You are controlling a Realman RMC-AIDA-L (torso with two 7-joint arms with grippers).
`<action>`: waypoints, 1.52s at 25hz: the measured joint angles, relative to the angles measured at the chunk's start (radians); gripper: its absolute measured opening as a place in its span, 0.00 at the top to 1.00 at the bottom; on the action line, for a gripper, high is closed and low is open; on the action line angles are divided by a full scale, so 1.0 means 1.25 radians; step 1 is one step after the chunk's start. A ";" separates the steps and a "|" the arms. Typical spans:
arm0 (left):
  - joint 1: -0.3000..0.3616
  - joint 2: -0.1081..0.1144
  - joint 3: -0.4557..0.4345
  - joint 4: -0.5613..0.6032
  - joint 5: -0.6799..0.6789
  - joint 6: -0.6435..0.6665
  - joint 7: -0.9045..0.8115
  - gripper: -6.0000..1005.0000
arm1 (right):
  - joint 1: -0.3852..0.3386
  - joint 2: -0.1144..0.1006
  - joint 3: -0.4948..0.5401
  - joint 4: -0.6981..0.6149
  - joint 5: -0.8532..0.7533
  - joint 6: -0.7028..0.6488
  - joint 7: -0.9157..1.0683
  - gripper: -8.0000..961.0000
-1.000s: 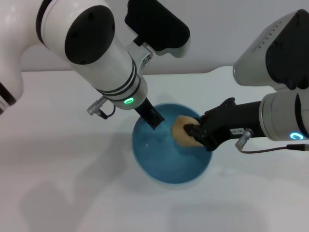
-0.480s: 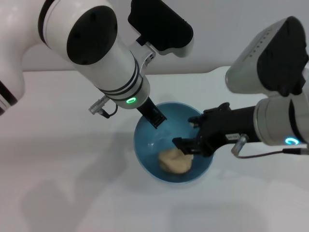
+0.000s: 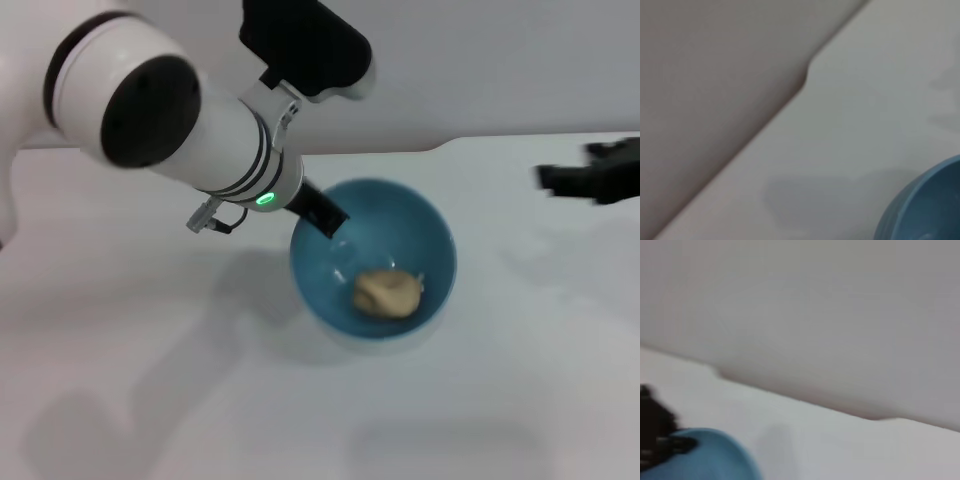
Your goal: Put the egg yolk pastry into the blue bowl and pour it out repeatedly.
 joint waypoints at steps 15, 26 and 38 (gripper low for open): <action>0.233 -0.002 0.256 -0.078 0.000 0.861 0.000 0.99 | -0.063 -0.001 0.180 0.117 -0.016 0.007 0.002 0.38; 0.187 -0.009 0.447 -0.415 -0.012 1.541 0.020 0.98 | -0.068 -0.003 0.185 0.140 -0.021 0.007 -0.002 0.39; 0.194 -0.009 0.536 -0.412 -0.288 1.708 0.247 0.98 | -0.063 -0.001 0.180 0.149 -0.013 0.002 -0.012 0.39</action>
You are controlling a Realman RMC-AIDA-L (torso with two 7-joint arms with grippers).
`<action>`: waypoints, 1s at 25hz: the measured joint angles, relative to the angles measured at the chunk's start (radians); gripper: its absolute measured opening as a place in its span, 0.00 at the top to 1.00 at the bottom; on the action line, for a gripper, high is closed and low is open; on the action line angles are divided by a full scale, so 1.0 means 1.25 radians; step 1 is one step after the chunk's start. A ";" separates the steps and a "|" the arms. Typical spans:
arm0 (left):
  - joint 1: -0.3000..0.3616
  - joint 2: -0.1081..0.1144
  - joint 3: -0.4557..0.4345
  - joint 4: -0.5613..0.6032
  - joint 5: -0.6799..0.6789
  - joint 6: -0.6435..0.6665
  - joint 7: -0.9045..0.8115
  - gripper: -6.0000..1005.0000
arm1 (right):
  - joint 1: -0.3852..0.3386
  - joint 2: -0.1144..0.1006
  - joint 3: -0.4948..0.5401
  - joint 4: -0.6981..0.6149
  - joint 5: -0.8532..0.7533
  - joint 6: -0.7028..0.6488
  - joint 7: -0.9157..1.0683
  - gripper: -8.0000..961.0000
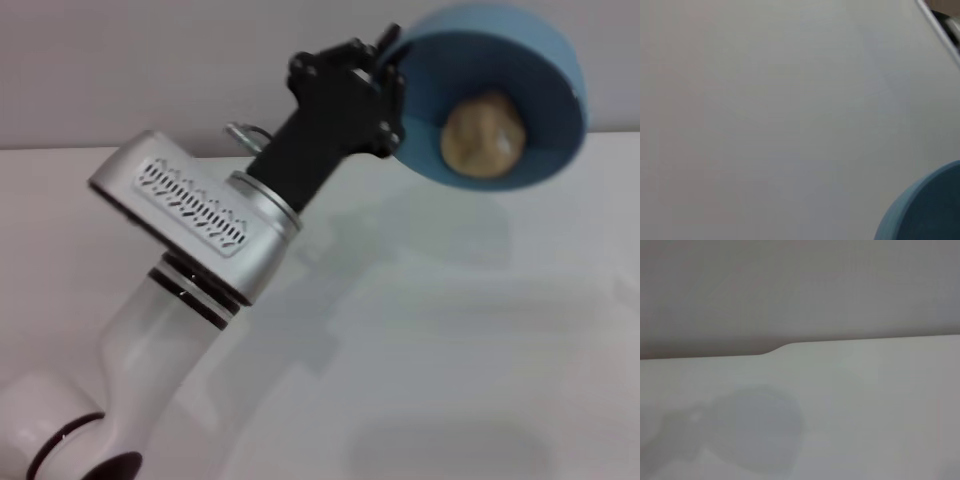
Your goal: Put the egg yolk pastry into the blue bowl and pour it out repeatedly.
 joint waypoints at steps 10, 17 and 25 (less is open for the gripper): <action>-0.004 0.000 0.083 0.010 -0.082 0.059 0.188 0.98 | 0.002 0.002 -0.014 0.013 0.001 -0.003 0.000 0.40; 0.000 0.000 0.115 0.012 -0.094 0.110 0.304 0.98 | 0.016 0.002 -0.018 0.027 0.002 -0.004 0.000 0.41; 0.011 0.000 0.122 0.018 -0.211 0.190 0.305 0.98 | 0.021 0.002 -0.039 0.035 0.003 -0.004 0.006 0.41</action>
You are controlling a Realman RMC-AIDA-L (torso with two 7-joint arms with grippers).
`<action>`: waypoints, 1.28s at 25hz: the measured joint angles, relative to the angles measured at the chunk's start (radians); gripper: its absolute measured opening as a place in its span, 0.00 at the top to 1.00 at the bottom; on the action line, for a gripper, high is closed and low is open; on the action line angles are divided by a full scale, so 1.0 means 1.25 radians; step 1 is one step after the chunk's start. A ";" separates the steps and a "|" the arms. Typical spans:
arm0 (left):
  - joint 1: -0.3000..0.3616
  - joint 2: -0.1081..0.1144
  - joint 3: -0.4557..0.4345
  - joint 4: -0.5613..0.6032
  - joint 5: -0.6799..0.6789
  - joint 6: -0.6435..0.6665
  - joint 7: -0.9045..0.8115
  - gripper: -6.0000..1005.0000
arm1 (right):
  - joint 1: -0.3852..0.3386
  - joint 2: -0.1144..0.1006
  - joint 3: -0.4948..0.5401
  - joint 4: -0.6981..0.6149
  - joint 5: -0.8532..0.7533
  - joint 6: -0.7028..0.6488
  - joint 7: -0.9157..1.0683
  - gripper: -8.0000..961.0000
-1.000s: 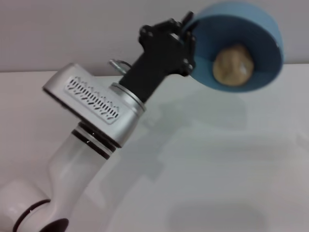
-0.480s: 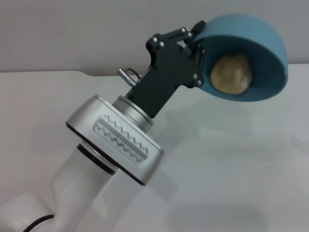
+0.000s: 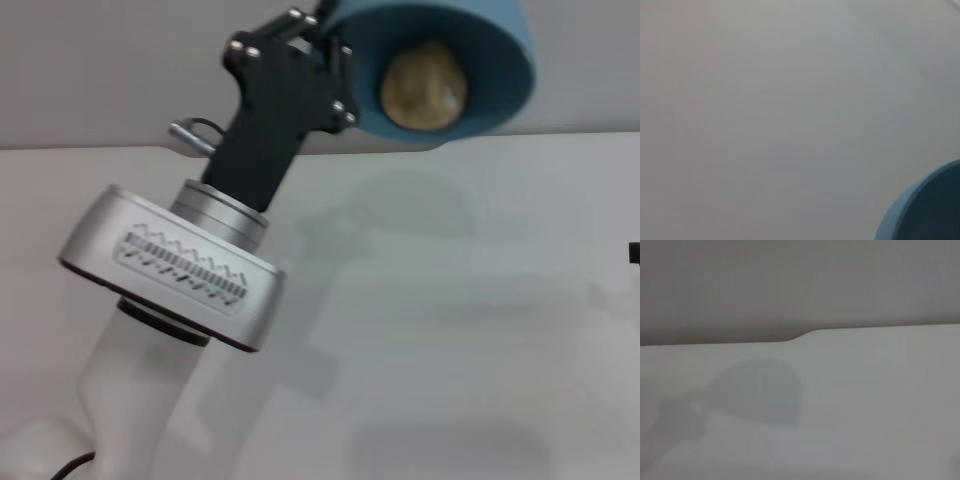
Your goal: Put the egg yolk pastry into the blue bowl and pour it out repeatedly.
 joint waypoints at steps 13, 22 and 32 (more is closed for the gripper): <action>0.015 0.000 0.017 0.014 -0.028 0.098 0.002 0.98 | 0.003 -0.001 0.000 0.001 0.006 -0.001 0.001 0.42; 0.010 0.000 0.048 0.014 -0.023 0.132 -0.029 0.98 | 0.013 -0.003 0.001 0.004 0.010 -0.002 -0.001 0.43; 0.016 0.000 0.059 0.013 -0.029 0.216 -0.091 0.98 | 0.020 -0.003 0.005 0.012 0.010 -0.003 -0.005 0.43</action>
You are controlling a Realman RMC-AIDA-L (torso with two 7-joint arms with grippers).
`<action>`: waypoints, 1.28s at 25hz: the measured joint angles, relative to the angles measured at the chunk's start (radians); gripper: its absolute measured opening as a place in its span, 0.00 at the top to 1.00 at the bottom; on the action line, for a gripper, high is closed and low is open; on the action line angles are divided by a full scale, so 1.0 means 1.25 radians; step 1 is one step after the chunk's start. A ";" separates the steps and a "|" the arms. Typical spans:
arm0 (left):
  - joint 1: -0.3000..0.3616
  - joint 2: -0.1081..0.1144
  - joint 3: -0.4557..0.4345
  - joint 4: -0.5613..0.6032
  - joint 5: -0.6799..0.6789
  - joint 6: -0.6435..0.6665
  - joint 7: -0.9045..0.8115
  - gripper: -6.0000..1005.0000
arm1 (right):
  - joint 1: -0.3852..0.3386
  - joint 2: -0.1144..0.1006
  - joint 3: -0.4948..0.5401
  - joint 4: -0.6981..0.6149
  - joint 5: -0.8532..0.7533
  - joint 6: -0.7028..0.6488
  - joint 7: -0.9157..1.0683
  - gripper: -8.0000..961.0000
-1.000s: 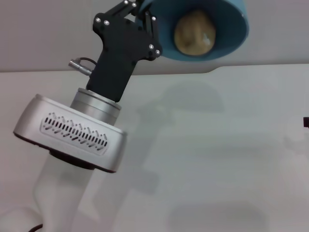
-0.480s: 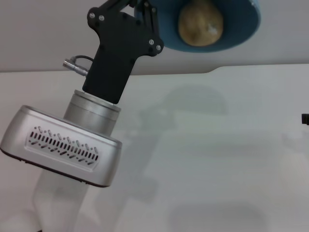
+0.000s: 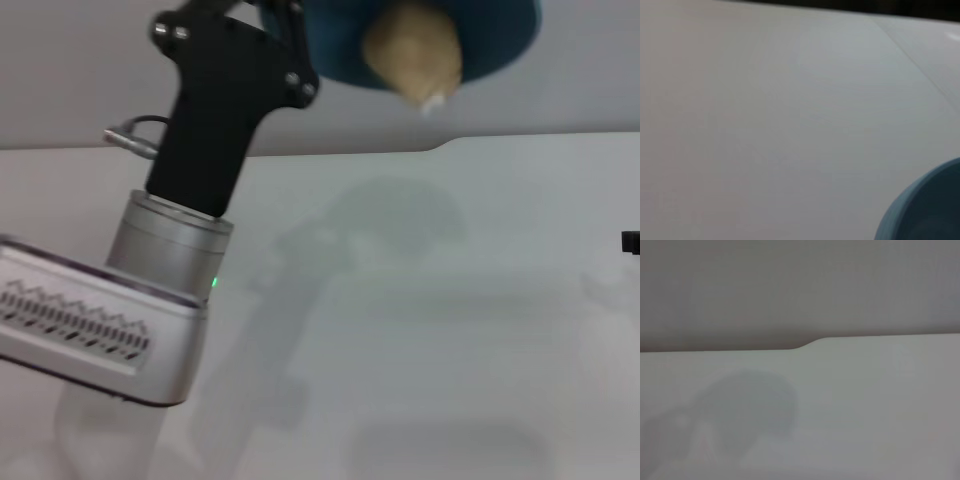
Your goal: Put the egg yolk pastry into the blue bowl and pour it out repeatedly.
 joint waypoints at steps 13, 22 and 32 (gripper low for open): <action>-0.033 0.000 -0.039 -0.007 0.003 -0.191 -0.077 0.98 | 0.006 -0.002 -0.002 0.012 0.000 -0.007 -0.008 0.44; -0.053 0.007 -0.243 0.061 0.004 -0.615 -0.110 0.98 | 0.046 -0.004 -0.038 0.075 0.014 0.011 -0.008 0.45; -0.072 0.013 -0.550 0.127 0.008 -1.168 -0.106 0.98 | 0.134 -0.004 -0.174 0.114 0.021 0.013 -0.009 0.45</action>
